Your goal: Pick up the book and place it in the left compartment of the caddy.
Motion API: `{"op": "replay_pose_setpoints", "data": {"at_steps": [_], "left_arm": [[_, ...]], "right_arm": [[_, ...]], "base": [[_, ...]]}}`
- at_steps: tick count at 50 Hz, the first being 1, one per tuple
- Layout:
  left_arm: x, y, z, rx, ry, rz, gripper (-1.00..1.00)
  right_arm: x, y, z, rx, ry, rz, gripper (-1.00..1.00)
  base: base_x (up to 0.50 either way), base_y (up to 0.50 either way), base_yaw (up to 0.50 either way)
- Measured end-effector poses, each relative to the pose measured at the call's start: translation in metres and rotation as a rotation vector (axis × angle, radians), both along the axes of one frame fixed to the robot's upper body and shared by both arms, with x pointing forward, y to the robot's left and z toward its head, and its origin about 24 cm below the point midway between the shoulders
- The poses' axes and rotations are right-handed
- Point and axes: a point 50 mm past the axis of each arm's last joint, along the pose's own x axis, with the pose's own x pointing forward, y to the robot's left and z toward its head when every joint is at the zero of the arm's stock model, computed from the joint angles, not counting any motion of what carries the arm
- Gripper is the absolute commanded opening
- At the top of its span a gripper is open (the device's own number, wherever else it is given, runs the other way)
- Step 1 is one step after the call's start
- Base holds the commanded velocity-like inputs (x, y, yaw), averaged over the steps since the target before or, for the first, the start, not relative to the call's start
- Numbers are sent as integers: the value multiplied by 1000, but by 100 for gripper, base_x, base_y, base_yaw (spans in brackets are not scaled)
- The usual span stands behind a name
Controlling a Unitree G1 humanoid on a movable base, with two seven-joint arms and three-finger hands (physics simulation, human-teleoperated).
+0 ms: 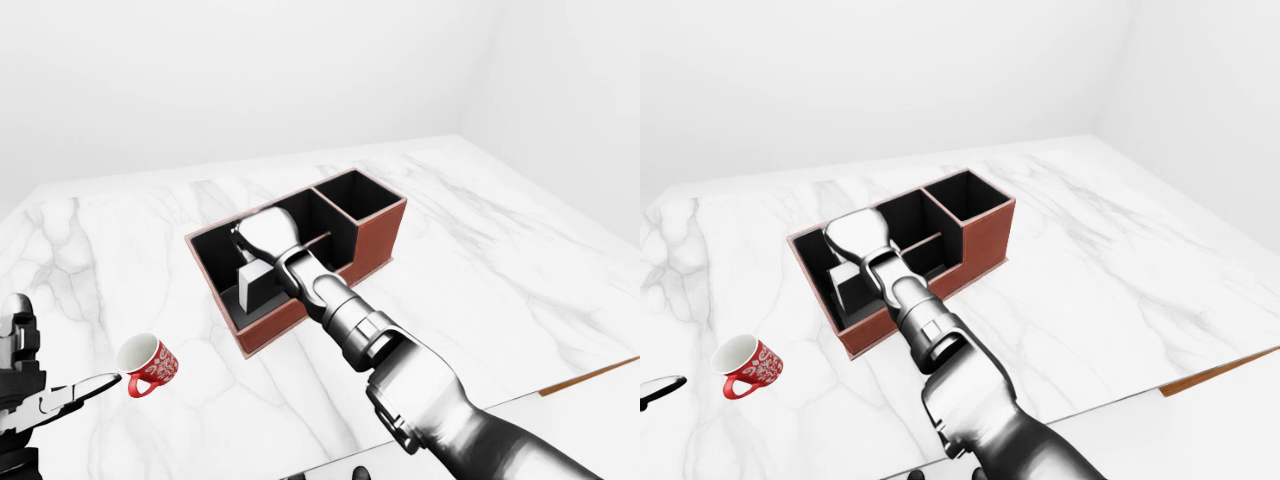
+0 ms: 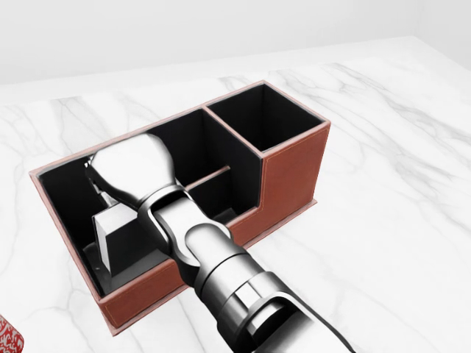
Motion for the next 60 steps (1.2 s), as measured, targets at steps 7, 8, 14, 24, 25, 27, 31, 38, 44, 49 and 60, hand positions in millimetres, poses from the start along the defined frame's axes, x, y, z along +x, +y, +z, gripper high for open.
{"op": "replay_pose_setpoints", "data": {"at_steps": [7, 8, 14, 24, 25, 27, 31, 38, 44, 49, 60], "left_arm": [[0, 0, -1, -4, 4, 0, 100], [0, 0, -1, -5, 4, 0, 100], [0, 1, -2, -6, 4, 1, 100], [-1, 2, -1, -6, 3, 2, 100], [-2, 2, -1, -6, 3, 2, 100], [-2, 2, -2, -7, 3, 2, 100], [-2, 2, -2, -9, 4, 3, 100], [-3, 3, -3, -13, 7, 3, 100], [-3, 3, -5, -18, 12, 3, 100], [-3, 3, -6, -22, 16, 3, 100], [-4, 4, -9, -30, 24, 3, 100]], "right_arm": [[-2, 1, -5, -10, -6, 1, -100], [-2, 1, -6, -11, -6, 1, -100], [-3, 1, -10, -19, -11, 1, -100], [-4, 0, -15, -30, -11, -1, -100], [-4, 0, -15, -31, -11, -1, -100], [-4, 0, -16, -33, -11, -2, -100], [-4, -1, -18, -36, -10, -3, -100], [-5, 0, -20, -37, -10, -2, -100], [-5, 0, -21, -36, -11, -3, -100], [-6, 0, -22, -32, -13, -3, -100], [-7, 0, -24, -24, -19, -4, -100]], "base": [[0, 0, 0], [0, 0, 0], [0, 0, 0], [0, 0, 0], [0, 0, 0], [0, 0, 0], [0, 0, 0], [0, 0, 0], [0, 0, 0], [0, 0, 0], [0, 0, 0]]}}
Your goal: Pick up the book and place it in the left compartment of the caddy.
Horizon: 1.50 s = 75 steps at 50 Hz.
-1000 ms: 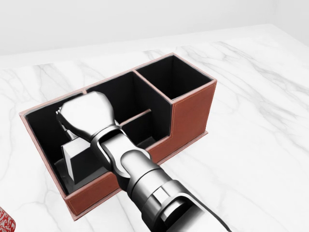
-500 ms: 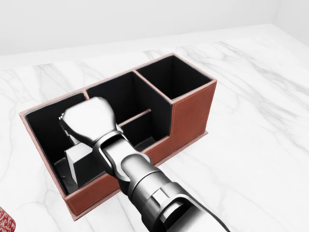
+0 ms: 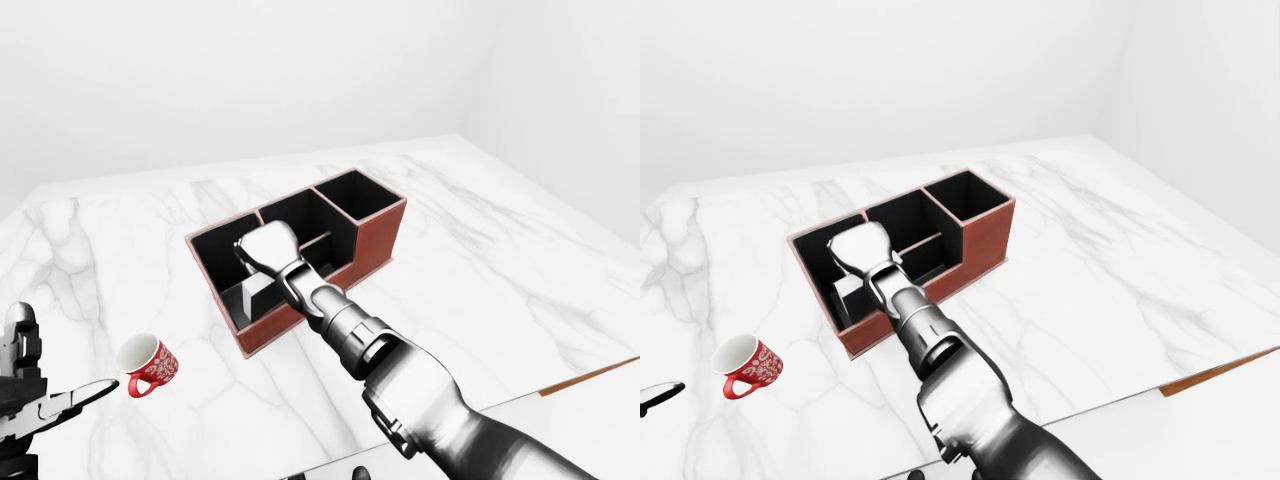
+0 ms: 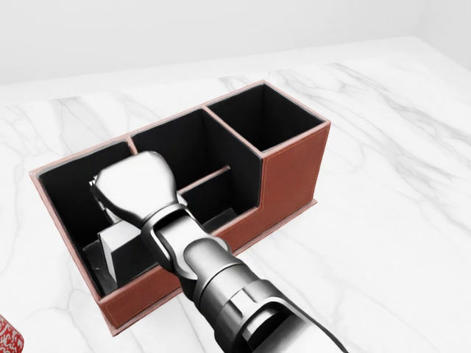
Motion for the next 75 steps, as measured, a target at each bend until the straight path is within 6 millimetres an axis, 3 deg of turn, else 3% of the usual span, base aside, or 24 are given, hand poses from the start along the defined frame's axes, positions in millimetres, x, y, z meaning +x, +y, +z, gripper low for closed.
{"op": "replay_pose_setpoints", "data": {"at_steps": [2, 3, 4, 5, 6, 28, 47, 56, 64, 75], "left_arm": [[0, 0, 0, -1, 1, 0, 100], [0, 0, 0, -1, 1, 0, 100], [0, 0, -1, -2, 1, 0, 100], [0, 0, -1, -2, 2, 0, 100], [0, 0, -1, -3, 2, 0, 100], [-1, 0, -1, -4, -1, -2, 100], [-1, -2, 3, 3, -15, -6, 100], [-2, -6, 11, 29, -42, -9, 100], [0, -14, 23, 71, -75, -29, 100], [23, -55, 52, 205, -153, -155, 100]], "right_arm": [[0, 0, 0, 1, -1, 0, -96], [0, 0, 0, 3, -2, 0, -62], [0, 0, 1, 5, -5, 0, 20], [0, 1, 2, 10, -9, 0, 54], [0, 1, 2, 14, -13, 0, 100], [1, 8, 23, 76, -23, 13, 100], [-22, 8, 71, 193, 72, 118, 100], [-39, -6, 98, 234, 85, 177, 100], [-49, -25, 110, 281, 79, 194, 100], [-60, -63, 105, 396, 49, 156, 100]], "base": [[0, 0, 0], [0, 0, 0], [0, 0, 0], [0, 0, 0], [0, 0, 0], [0, 0, 0], [0, 0, 0], [0, 0, 0], [0, 0, 0], [0, 0, 0]]}}
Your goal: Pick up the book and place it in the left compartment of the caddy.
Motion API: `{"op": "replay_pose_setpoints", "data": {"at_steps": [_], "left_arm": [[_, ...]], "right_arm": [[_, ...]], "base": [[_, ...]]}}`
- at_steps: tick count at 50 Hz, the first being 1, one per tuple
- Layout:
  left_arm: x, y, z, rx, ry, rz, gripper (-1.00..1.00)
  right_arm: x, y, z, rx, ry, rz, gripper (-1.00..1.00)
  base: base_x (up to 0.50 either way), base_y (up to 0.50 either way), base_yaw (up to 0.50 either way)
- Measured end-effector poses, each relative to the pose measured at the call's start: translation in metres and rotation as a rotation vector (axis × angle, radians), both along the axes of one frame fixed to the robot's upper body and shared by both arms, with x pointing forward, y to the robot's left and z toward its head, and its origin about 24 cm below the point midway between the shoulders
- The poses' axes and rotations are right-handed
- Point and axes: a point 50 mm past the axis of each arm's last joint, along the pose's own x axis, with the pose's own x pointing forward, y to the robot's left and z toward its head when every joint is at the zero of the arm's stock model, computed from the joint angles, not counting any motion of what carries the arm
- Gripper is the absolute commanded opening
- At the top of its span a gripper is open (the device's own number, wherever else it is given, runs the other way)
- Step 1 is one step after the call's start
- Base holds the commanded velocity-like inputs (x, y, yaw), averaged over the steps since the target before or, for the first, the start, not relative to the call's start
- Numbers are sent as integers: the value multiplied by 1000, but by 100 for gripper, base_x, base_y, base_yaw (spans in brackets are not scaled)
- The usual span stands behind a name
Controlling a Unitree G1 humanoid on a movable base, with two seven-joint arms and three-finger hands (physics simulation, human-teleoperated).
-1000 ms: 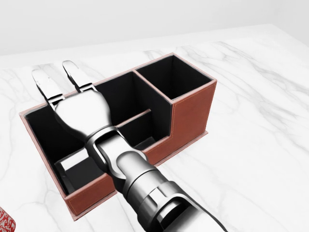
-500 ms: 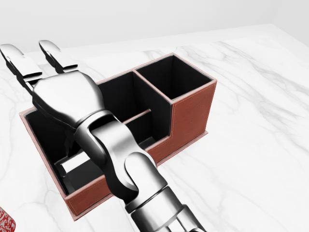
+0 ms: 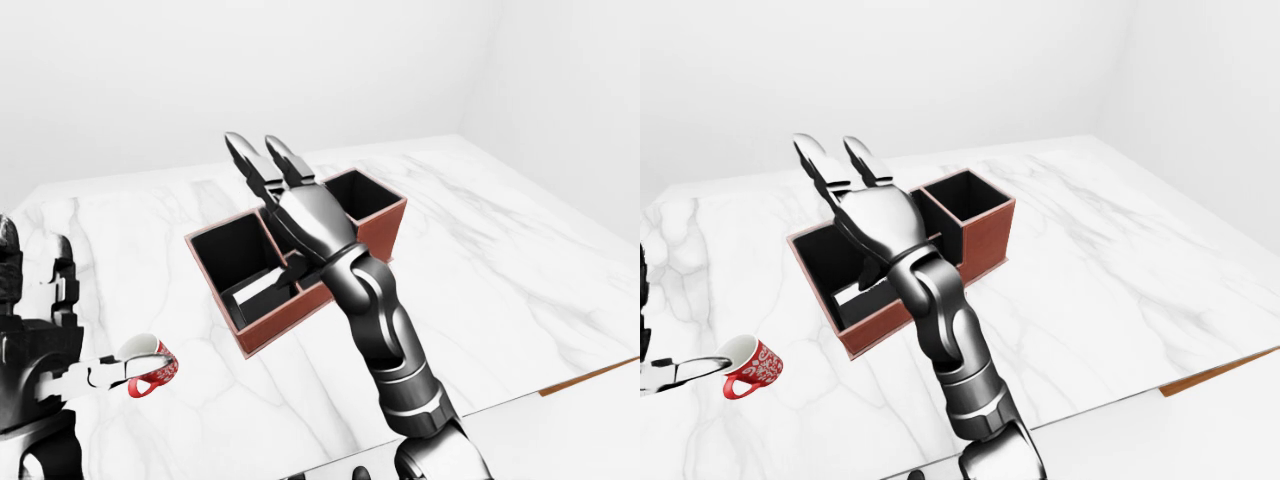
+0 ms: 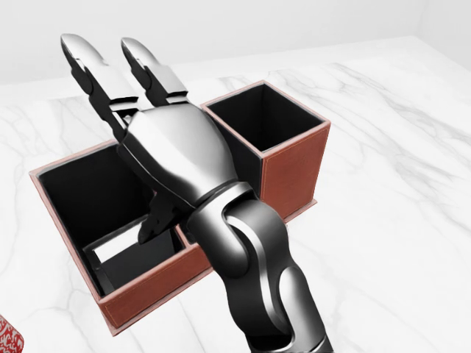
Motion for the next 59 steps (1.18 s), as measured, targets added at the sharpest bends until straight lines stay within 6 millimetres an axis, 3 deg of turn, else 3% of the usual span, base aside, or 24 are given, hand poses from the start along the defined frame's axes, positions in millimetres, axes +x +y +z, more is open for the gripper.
{"op": "replay_pose_setpoints", "data": {"at_steps": [13, 20, 30, 32, 35, 39, 43, 49, 59], "left_arm": [[21, -49, 18, 104, -57, -130, 100], [19, -67, 23, 150, -75, -173, 100], [7, -83, 34, 204, -121, -204, 100], [5, -86, 36, 213, -130, -209, 100], [2, -89, 38, 225, -140, -216, 100], [-2, -93, 41, 236, -150, -227, 100], [-4, -95, 42, 237, -158, -236, 100], [-7, -98, 44, 229, -170, -250, 100], [-8, -101, 47, 202, -183, -273, 100]], "right_arm": [[-13, -45, -39, 154, 26, -140, 100], [-19, -65, -62, 235, 44, -234, 100], [-25, -79, -75, 346, 29, -318, 100], [-25, -91, -61, 353, 48, -325, 100], [-26, -119, -14, 372, -25, -321, 100], [-51, -138, 46, 365, -249, -207, 100], [-80, -152, 82, 347, -416, -132, 100], [-114, -172, 102, 349, -560, -61, 100], [-143, -199, 99, 469, -542, 40, 100]], "base": [[0, 0, 0], [0, 0, 0], [0, 0, 0], [0, 0, 0], [0, 0, 0], [0, 0, 0], [0, 0, 0], [0, 0, 0], [0, 0, 0]]}}
